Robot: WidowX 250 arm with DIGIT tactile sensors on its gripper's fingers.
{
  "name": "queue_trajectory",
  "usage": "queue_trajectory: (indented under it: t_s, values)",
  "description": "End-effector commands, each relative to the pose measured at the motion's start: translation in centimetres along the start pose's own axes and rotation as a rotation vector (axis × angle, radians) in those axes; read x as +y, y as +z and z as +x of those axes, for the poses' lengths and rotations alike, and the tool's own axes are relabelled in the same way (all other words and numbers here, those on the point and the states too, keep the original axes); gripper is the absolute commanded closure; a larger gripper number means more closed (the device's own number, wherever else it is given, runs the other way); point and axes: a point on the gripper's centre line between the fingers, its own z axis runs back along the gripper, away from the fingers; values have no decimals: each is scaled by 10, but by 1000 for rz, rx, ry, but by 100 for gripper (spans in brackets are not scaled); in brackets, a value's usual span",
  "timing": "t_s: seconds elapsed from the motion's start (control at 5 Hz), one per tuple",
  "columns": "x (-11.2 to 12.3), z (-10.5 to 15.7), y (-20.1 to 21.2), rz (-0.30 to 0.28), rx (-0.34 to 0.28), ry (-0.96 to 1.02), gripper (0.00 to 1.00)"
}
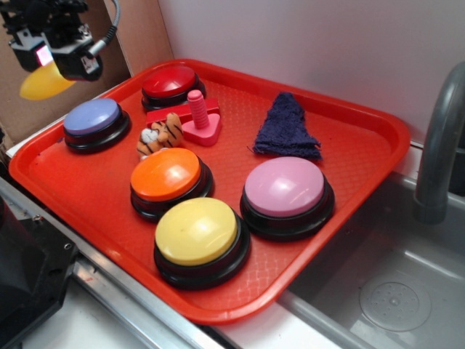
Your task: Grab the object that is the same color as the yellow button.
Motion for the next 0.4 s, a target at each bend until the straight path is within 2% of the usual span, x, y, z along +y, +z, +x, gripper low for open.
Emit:
queue_trajectory:
  t_s: [0.0, 0.2]
  values:
    - [-15, -14, 13, -50, -31, -272, 100]
    - [-12, -16, 11, -38, -24, -248, 100]
